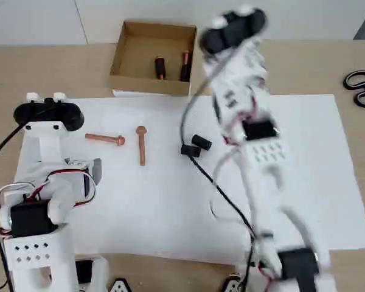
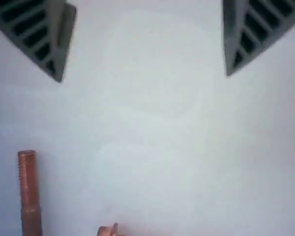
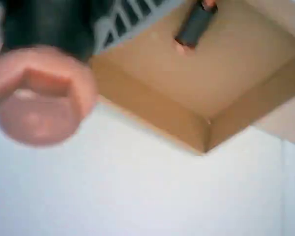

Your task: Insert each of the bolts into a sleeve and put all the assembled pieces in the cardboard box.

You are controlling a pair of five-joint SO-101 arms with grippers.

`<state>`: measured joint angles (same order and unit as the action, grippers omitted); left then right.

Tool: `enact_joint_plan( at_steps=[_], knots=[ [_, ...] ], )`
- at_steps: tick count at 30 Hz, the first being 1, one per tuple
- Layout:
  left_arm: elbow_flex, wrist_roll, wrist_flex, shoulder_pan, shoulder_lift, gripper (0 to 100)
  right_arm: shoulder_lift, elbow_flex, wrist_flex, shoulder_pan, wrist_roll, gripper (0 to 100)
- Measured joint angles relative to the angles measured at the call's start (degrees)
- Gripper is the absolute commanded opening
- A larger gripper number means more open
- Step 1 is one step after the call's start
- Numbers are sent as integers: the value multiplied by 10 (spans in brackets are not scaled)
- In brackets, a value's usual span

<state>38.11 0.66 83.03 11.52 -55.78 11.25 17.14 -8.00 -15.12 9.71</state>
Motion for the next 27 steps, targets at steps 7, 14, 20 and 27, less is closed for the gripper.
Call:
enact_joint_plan(
  at_steps=[7,14,20,27],
  knots=[
    [0,0,0,0,0,200,-265,-184,90,-25,0,4],
    [0,0,0,0,0,200,-522,-389,152,-36,0,4],
    [9,0,0,0,-1,200,-715,-585,155,-55,0,7],
    [10,0,0,0,0,201,-884,-775,155,-69,61,9]
  ],
)
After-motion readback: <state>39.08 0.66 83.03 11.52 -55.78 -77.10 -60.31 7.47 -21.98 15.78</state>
